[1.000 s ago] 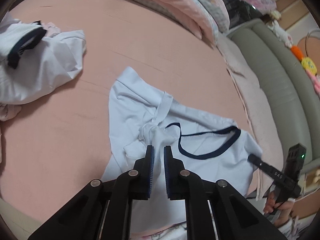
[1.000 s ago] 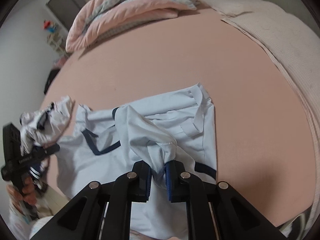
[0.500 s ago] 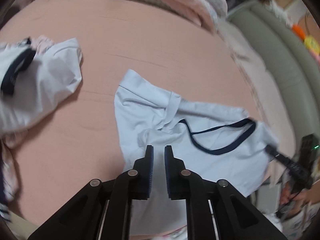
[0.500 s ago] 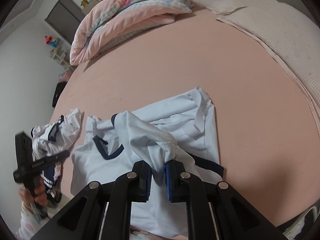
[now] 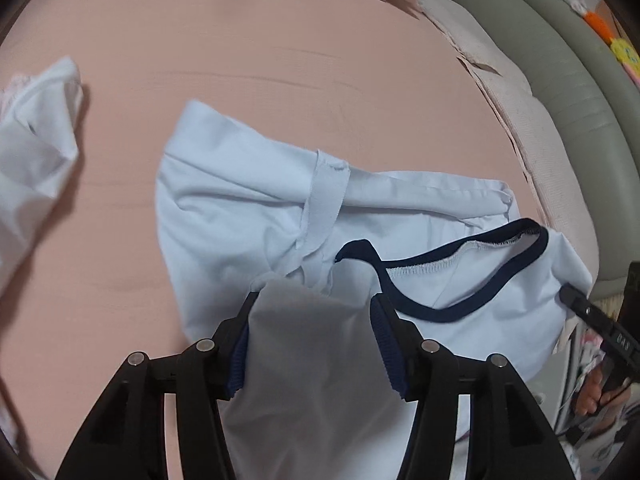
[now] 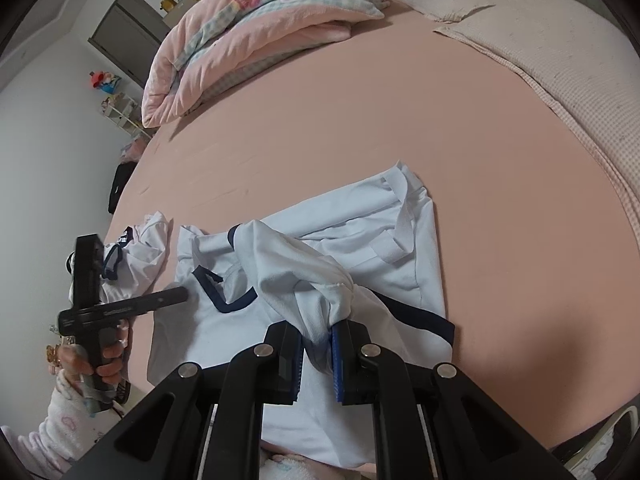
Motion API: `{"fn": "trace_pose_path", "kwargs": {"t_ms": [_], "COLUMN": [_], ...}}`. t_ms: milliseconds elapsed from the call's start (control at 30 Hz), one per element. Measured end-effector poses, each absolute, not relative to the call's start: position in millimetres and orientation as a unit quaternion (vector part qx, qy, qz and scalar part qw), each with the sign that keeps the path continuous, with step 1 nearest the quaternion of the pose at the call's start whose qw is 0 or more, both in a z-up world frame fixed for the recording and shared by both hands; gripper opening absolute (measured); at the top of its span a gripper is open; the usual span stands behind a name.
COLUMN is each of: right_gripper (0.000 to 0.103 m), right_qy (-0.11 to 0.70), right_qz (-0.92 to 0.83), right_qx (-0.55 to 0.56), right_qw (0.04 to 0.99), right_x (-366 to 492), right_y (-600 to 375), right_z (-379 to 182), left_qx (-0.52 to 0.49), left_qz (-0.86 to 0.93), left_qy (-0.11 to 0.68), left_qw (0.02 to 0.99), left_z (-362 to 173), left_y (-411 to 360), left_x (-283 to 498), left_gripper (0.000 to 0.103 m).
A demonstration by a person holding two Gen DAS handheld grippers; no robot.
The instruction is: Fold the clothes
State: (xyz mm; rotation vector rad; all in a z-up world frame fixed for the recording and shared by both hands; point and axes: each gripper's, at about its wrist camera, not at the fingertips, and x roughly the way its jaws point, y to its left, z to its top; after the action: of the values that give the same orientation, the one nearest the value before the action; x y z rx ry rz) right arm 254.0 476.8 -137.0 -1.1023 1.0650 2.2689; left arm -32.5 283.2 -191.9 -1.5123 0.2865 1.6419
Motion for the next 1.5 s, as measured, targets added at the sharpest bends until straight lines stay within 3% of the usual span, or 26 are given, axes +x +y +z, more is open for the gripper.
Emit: {"fn": "trace_pose_path", "kwargs": {"t_ms": [100,233,400,467,567,700,733,800,833,967,1133,1500], "right_gripper": [0.009,0.009,0.012,0.028,0.044,0.044,0.043,0.024,0.010,0.009,0.008,0.008], "right_qy": [0.378,0.372,0.305,0.274,0.256,0.266,0.269,0.275,0.280,0.304,0.418,0.443], "right_qz": [0.812,0.814,0.824,0.824,0.823,0.816,0.814,0.811,0.809,0.813,0.808,0.812], "right_qx": [-0.396,-0.398,-0.431,-0.452,-0.467,-0.469,-0.470,-0.470,-0.470,-0.452,-0.379,-0.338], "right_qw": [0.202,0.202,0.203,0.202,0.198,0.207,0.209,0.214,0.215,0.205,0.171,0.175], "right_x": [252.6,251.3,236.0,225.9,214.3,207.2,205.5,202.1,202.6,211.0,236.9,258.5], "right_y": [476.8,477.4,469.4,466.7,468.3,478.0,480.6,485.6,486.7,485.5,490.5,494.5], "right_z": [-138.3,-140.1,-139.0,-141.0,-145.8,-154.3,-156.5,-160.9,-162.4,-161.4,-153.0,-136.8], "left_qx": [-0.593,-0.588,-0.586,-0.585,-0.587,-0.588,-0.587,-0.587,-0.588,-0.600,-0.610,-0.598], "left_qz": [0.682,0.695,0.701,0.702,0.701,0.702,0.703,0.706,0.706,0.700,0.695,0.694], "left_qy": [0.115,0.101,0.101,0.112,0.122,0.121,0.121,0.120,0.116,0.094,0.043,-0.023], "left_qw": [0.412,0.402,0.393,0.390,0.387,0.383,0.382,0.378,0.378,0.376,0.378,0.399], "left_z": [-191.6,-188.4,-188.2,-187.9,-187.4,-186.5,-186.1,-185.4,-184.0,-180.1,-173.6,-144.8], "left_y": [277.0,266.4,265.7,268.8,272.4,271.2,271.1,277.3,275.5,266.2,249.7,250.9], "left_x": [-23.5,-13.2,-5.3,-3.0,-1.3,-1.2,-0.9,1.0,1.6,3.6,3.8,-7.2], "left_gripper": [0.030,0.014,0.011,0.011,0.011,0.011,0.011,0.011,0.011,0.010,0.009,0.008]}}
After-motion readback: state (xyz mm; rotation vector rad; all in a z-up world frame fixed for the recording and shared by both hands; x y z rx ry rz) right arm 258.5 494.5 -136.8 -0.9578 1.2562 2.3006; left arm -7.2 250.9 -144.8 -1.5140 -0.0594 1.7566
